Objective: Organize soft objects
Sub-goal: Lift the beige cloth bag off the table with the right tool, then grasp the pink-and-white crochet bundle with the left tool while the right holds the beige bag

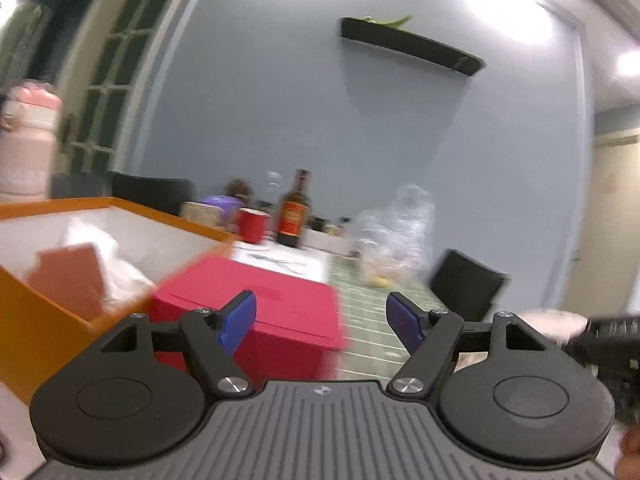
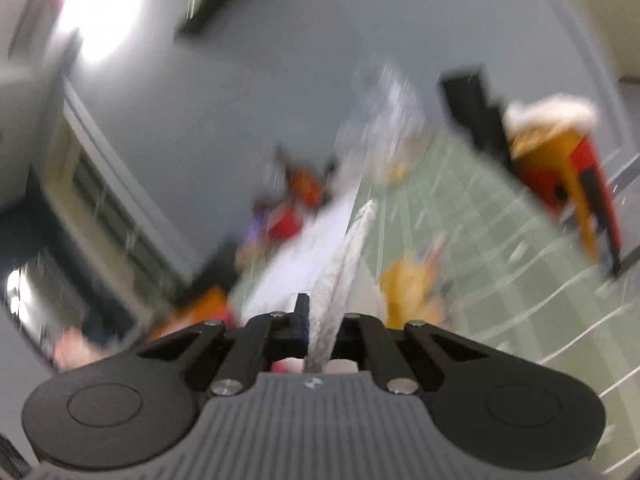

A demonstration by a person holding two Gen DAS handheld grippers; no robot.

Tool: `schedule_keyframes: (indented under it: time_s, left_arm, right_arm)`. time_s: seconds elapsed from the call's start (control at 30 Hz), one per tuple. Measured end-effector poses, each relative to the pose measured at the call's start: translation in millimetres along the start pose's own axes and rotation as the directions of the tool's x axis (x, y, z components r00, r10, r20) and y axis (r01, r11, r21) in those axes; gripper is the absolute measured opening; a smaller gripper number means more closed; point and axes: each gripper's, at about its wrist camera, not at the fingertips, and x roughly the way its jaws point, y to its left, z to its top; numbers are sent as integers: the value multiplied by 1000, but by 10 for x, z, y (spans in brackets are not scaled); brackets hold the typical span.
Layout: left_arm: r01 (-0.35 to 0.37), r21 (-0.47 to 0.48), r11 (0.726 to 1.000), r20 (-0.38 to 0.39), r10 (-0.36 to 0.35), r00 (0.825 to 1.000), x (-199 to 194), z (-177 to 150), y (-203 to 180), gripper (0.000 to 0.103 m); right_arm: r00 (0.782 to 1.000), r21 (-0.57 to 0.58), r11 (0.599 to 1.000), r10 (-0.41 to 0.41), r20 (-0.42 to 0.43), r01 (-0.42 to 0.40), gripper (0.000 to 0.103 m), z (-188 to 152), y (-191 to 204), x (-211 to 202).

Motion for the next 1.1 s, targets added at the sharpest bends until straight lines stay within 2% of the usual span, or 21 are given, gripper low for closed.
schedule_keyframes:
  time_s: [0.1,0.13,0.23,0.33,0.43,0.53,0.6,0.67,0.73,0.8,0.87,0.93,1.03,1.1]
  left_arm:
    - [136,23,990,-24,-135,991,-53,-41,-109,87]
    - [160,40,986,-22,-160,987,-67,-62,-149,87]
    - [180,86,980,-13,-179,984,-102,-118,-233,87]
    - [216,91,972,-69,-211,975,-87,-151,-285,87]
    - [265,95,960,-120,-253,960,-78,-195,-305,87]
    - [323,169,931,-188,-291,938,-31,-289,-432,87]
    - [346,235,908,-226,-295,928,-26,-379,-539,87]
    - [352,307,884,-238,-287,928,-46,-474,-639,87]
    - [373,369,852,-256,-292,921,-49,-569,-742,87]
    - [411,421,809,-276,-317,907,-56,-648,-843,88]
    - [408,478,778,-265,-315,911,-58,-737,-929,90]
    - [376,546,749,-272,-265,925,-24,-855,-1039,91]
    - [365,561,743,-328,-205,922,93,-905,-1123,93]
    - [381,543,749,-354,-207,912,149,-892,-1098,94]
  right_arm:
    - [997,152,988,26,74,-37,2,63,-299,-117]
    - [996,186,982,16,83,-31,2,75,-372,-119]
    - [995,259,966,-22,102,-5,2,69,-517,-93]
    - [995,295,955,-21,100,-9,2,52,-589,-74]
    - [995,326,945,6,95,-37,3,42,-610,-52]
    - [995,328,944,10,100,-42,3,40,-622,-80]
    - [995,336,941,10,102,-44,3,21,-625,-115]
    - [995,349,936,17,97,-50,3,24,-651,-102]
    - [995,356,933,14,94,-47,3,27,-673,-94]
    - [995,357,933,15,98,-49,3,30,-670,-105]
    - [994,361,931,22,105,-59,3,30,-671,-126]
    - [994,369,928,21,111,-61,3,25,-680,-132]
    - [994,375,925,21,108,-60,3,24,-685,-137]
    - [994,372,926,23,103,-60,3,22,-678,-135]
